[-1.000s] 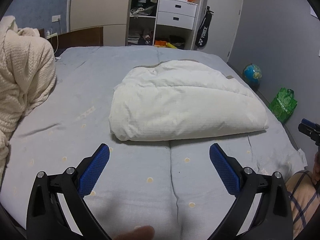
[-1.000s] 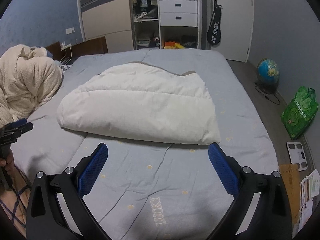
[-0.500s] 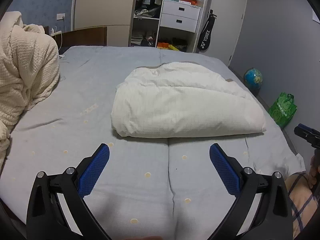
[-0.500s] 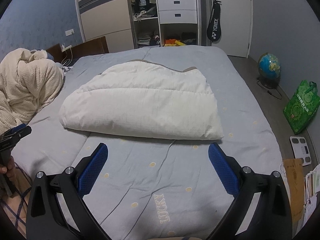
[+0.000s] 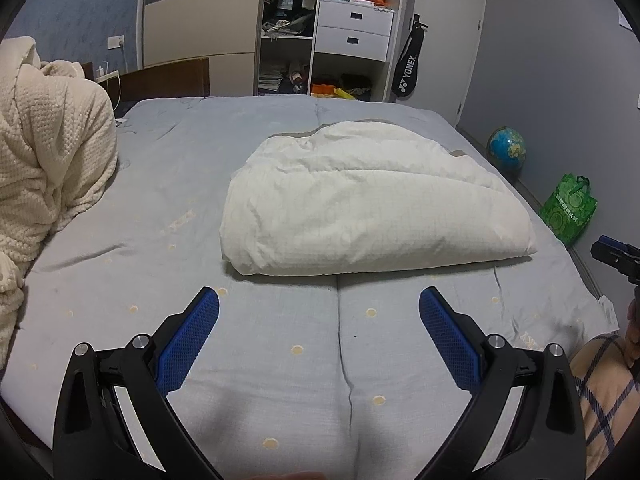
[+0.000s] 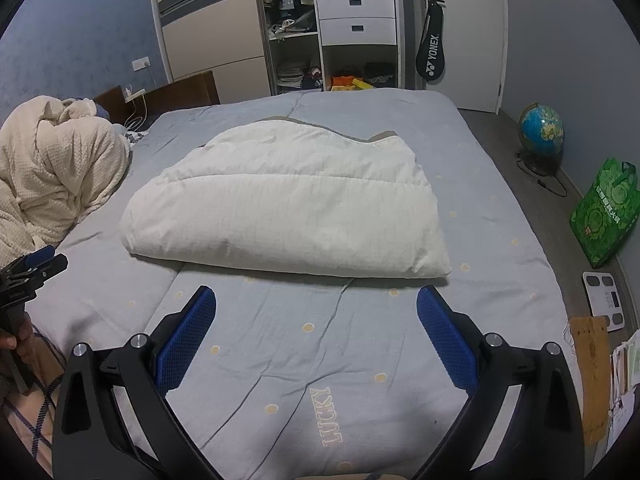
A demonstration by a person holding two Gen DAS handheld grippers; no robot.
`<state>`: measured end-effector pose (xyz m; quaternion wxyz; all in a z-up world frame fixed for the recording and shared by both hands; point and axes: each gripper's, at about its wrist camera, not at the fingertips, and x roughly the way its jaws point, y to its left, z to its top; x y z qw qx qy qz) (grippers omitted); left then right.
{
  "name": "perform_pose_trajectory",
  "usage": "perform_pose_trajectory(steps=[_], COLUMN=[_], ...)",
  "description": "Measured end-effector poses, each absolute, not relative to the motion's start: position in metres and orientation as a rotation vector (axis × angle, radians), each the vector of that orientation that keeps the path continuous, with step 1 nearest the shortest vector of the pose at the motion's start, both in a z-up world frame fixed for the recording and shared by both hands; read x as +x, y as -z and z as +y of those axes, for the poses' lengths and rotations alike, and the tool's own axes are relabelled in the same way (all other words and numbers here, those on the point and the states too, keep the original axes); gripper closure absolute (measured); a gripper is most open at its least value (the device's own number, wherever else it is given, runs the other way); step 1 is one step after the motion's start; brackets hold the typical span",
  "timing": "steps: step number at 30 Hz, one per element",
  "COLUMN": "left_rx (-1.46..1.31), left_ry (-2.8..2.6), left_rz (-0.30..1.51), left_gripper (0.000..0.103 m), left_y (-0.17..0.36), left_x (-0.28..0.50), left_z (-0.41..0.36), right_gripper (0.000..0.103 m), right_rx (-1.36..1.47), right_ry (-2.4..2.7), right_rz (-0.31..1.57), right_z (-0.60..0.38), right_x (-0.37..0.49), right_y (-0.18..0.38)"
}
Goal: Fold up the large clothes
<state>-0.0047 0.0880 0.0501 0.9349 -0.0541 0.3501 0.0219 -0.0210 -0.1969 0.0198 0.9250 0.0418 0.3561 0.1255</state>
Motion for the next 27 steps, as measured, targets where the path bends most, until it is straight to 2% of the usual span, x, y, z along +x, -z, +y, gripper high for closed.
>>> perform_pose_trajectory(steps=[27], left_rx=[-0.116], left_ry=[-0.033], left_rz=[0.716], left_gripper=[0.007], left_y=[-0.0514], left_x=[-0.0035], left_z=[0.0918], right_gripper=[0.008], right_rx=[0.073], right_ry=[-0.259], right_rz=[0.745], right_z=[-0.1917], right_x=[-0.0182], right_y=[-0.0157])
